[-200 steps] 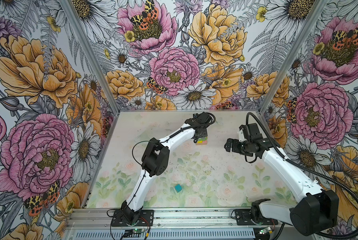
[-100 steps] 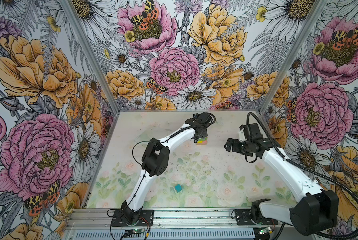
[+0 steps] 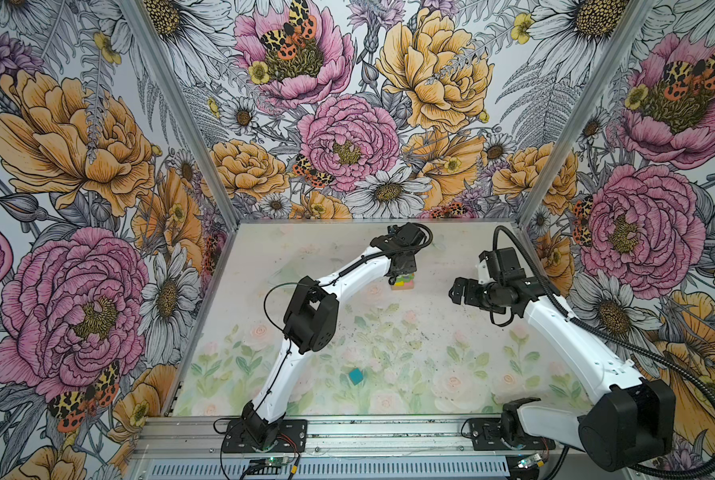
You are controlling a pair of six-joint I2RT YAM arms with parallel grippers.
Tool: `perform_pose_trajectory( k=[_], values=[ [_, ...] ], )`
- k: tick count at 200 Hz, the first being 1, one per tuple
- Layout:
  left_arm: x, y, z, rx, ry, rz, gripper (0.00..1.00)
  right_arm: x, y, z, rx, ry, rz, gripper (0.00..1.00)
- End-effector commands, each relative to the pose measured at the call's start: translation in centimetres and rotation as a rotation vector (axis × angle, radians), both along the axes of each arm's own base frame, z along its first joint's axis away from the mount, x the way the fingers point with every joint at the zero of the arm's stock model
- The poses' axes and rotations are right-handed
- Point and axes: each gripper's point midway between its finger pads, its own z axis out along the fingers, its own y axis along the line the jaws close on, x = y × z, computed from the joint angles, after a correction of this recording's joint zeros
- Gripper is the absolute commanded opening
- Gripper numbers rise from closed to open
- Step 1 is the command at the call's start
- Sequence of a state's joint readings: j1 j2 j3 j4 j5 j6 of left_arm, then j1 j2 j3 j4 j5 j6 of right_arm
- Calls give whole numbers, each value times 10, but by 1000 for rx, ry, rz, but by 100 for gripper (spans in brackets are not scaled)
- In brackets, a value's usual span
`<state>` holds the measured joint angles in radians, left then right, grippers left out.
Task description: Build the wood block tower
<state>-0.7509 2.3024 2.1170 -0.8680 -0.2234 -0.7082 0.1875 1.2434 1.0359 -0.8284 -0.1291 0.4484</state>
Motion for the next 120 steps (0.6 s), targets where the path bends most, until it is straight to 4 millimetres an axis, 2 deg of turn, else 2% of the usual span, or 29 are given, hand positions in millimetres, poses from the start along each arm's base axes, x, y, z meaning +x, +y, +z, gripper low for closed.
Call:
perform_pose_trajectory(
  k=[1,35,62,86,120],
  values=[
    [0,-7,-4,-9,6,-4,42,1,-2,5,5,-30,6,100],
    [-3,-6,0,-8,3,-8,42,3,-3,6,4,-31,2,100],
    [-5,7,11,15,-18,10,45,3,-4,8,2,-39,2,100],
    [-12,12,41,6,-64,5,48,3,-4,13,5,-55,6,100],
    [-30,21,96,-13,-157,-17,52,1,0,25,26,-87,7,100]
  ],
)
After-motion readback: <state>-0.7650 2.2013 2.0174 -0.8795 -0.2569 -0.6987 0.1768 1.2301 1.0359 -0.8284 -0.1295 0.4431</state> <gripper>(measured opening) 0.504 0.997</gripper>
